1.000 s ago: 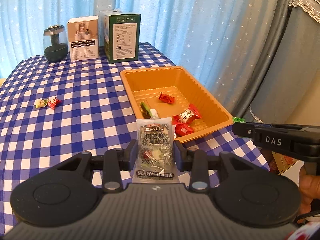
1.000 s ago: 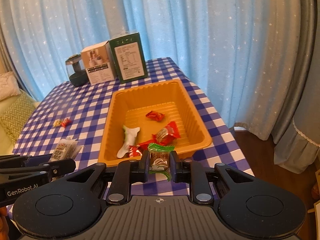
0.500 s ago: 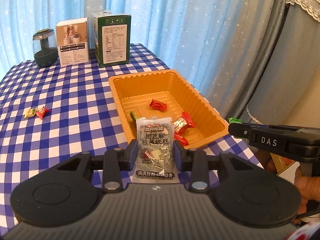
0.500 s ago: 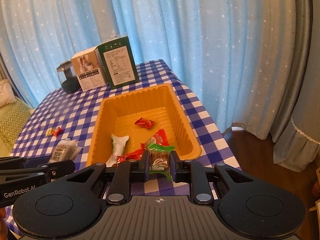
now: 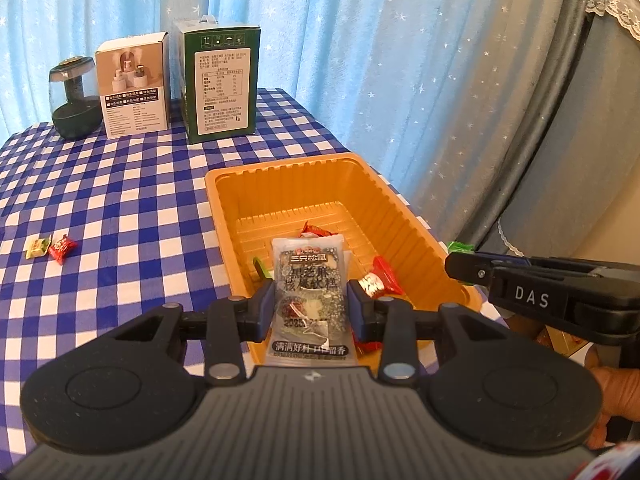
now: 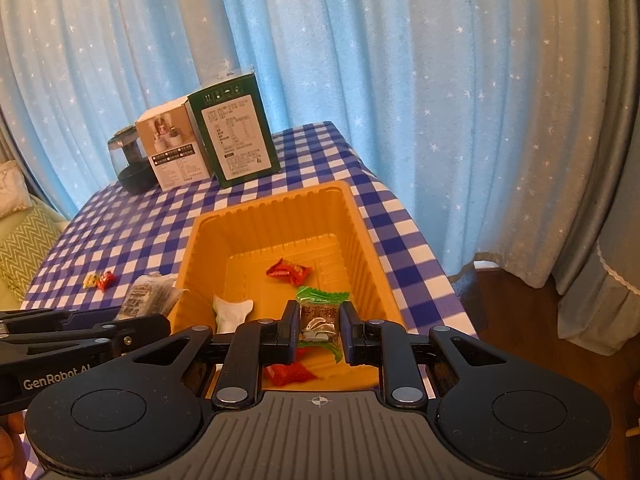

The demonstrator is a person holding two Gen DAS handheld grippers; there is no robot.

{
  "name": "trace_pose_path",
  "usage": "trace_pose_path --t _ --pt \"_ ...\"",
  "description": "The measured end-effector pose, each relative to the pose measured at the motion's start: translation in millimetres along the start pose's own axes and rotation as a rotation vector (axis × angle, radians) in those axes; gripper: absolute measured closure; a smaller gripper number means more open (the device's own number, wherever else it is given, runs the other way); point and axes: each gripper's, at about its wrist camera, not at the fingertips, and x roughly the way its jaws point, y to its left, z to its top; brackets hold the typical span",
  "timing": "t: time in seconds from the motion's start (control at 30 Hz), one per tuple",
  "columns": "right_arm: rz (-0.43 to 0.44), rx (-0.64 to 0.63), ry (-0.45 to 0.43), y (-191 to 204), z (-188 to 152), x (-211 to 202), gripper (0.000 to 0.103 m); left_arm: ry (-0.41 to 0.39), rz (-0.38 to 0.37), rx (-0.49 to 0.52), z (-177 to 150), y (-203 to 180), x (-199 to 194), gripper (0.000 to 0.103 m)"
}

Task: Organize snacks
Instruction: 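Lower the clear packet and green-wrapped candy into the tray and open both tools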

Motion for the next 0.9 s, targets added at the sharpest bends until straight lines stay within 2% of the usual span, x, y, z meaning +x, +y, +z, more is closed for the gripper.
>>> trace_pose_path --t 0.57,0.9 --pt "0.005 -0.014 0.031 -8 29 57 0.082 0.02 -0.015 -0.01 27 6 55 0.069" --pt "0.005 -0.004 0.032 -8 38 73 0.082 0.026 -0.007 -0.007 33 13 74 0.068"
